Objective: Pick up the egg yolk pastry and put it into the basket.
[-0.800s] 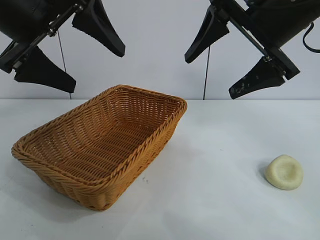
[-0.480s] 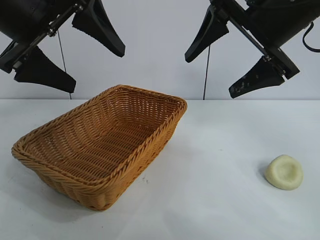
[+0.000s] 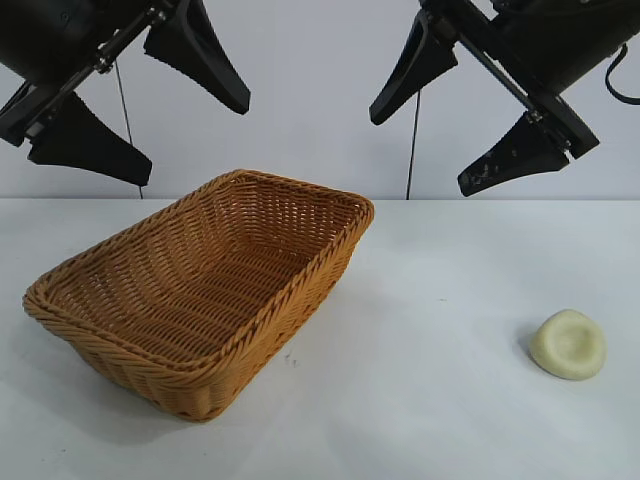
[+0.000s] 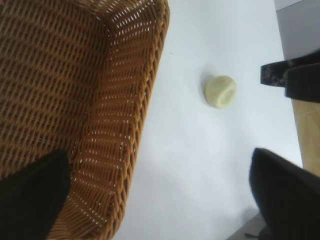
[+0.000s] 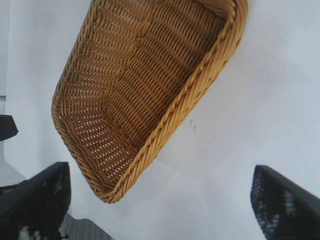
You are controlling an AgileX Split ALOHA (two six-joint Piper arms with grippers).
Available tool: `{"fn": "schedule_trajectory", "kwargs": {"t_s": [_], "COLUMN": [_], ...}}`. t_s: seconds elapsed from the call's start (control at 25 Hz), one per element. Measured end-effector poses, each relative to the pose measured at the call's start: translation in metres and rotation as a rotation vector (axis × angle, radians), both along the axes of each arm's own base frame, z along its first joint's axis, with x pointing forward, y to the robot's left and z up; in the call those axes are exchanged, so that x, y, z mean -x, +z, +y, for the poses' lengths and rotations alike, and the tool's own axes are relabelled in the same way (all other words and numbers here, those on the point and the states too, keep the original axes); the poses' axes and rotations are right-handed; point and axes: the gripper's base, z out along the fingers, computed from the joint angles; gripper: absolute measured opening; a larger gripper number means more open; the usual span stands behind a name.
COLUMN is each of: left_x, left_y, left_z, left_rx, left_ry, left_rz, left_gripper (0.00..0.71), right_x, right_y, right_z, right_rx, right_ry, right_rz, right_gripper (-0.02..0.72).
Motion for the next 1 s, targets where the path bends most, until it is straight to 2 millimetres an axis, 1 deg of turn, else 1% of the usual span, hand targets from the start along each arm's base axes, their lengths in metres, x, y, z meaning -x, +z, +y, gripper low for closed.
{"fn": "schedule_trajectory", "kwargs": {"t_s": [0.56,0.68,0.76,0.84,1.0], "left_x": [-0.002,-0.003,-0.002,0.001,0.021], "left_y": [0.0,0.001,0.006,0.013,0.021], "left_z": [0.0,0.006,0.015,0.023,0.03], "left_rx": [0.002,0.004,-0.005,-0.023,-0.05], "left_ry": [0.018,0.046,0.076,0.104,0.157], "left_rz": [-0.011,0.008,0.009,-0.002,0.038], "left_gripper": [0.695,0.695,0.695,0.695,0.695], "right_x": [-0.002,-0.002,-0.002,-0.002,-0.002], "right_y": [0.0,0.0,0.0,0.0,0.0], "right_z": [0.0,0.0,0.0,0.0,0.0], "right_rx": [0.0,0.001,0.001,0.001,0.001], "right_ry": [-0.012,-0.012,-0.012,-0.013,-0.013], "right_rz": [-0.012,-0.013,-0.013,-0.014,-0.014], "right_gripper": [0.695,0.695,0.695,0.695,0.695]}}
